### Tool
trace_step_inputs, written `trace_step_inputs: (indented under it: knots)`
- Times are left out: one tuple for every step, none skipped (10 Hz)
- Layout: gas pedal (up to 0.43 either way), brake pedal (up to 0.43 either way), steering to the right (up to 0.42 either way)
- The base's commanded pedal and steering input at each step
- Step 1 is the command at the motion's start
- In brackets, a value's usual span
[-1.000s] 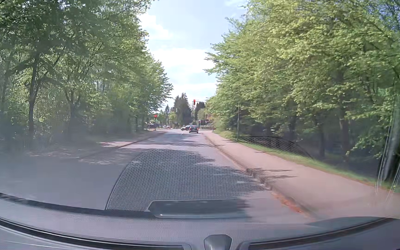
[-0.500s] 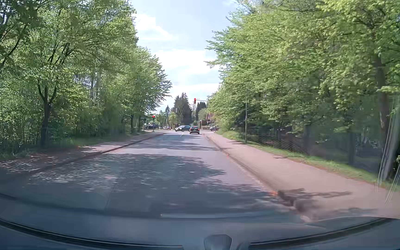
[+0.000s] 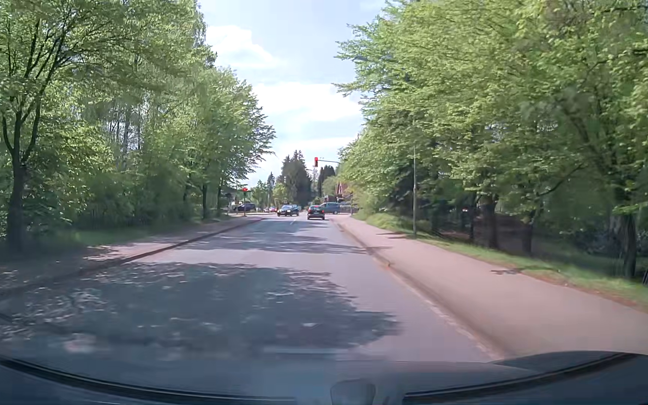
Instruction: Follow the waypoints while adhering to traffic rules and regulations
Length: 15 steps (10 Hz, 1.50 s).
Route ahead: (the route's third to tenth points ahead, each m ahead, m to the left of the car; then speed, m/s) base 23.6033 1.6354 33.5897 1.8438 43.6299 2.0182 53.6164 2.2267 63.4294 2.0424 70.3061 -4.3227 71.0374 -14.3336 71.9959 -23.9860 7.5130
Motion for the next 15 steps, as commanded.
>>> trace_step_inputs:
  knots:
    - [0.0,0.0,-0.005]
    - [0.0,0.0,-0.004]
    - [0.0,0.0,-0.004]
    - [0.0,0.0,-0.004]
    - [0.0,0.0,-0.004]
    - [0.0,0.0,-0.004]
    - [0.0,0.0,-0.004]
    - [0.0,0.0,-0.004]
    - [0.0,0.0,-0.004]
    - [0.0,0.0,-0.005]
    - [0.0,0.0,-0.005]
    - [0.0,0.0,-0.005]
    - [0.0,0.0,-0.005]
    - [0.0,0.0,-0.005]
    - [0.0,0.0,-0.005]
